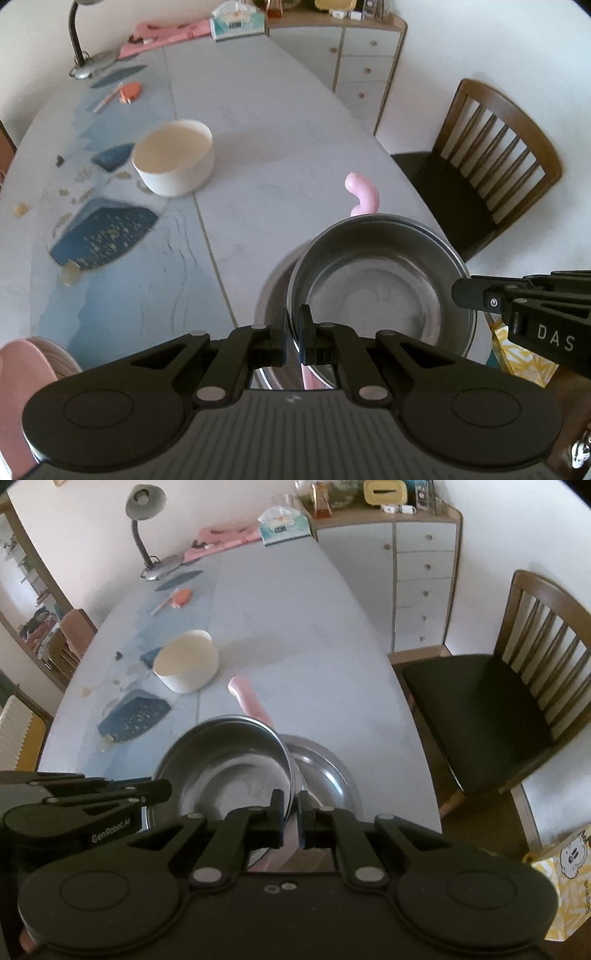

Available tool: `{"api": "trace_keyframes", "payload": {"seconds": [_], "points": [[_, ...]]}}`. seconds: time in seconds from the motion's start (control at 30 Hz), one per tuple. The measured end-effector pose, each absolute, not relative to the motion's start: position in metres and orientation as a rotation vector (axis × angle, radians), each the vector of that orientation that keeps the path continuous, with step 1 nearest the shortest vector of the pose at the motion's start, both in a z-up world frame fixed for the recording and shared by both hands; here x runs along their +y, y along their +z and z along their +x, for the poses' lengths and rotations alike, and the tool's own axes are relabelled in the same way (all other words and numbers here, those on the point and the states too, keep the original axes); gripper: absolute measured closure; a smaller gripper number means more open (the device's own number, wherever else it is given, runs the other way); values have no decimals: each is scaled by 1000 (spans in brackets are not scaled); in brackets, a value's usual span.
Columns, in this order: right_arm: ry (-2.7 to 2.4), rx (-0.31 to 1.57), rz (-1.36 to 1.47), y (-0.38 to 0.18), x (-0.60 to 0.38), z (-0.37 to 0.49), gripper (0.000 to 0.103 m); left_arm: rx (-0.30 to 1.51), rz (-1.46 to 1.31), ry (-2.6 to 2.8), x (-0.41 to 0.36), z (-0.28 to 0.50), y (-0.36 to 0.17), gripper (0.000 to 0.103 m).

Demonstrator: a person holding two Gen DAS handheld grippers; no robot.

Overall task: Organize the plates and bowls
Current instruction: 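Carry the pot with both grippers and lower it into the steel bowl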

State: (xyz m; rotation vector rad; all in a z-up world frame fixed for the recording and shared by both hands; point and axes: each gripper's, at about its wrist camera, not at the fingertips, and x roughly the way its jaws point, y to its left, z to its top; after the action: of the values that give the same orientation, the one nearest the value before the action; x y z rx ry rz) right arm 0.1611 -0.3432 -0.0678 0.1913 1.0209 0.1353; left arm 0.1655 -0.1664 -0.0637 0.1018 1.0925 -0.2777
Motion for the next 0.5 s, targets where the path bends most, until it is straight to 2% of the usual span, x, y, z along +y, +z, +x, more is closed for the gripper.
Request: {"api": "trace_keyframes", "payload": {"seconds": [0.5], "points": [[156,1106,207,-102,-348,165,96,1148,153,-259,-174,177,-92,99]]}}
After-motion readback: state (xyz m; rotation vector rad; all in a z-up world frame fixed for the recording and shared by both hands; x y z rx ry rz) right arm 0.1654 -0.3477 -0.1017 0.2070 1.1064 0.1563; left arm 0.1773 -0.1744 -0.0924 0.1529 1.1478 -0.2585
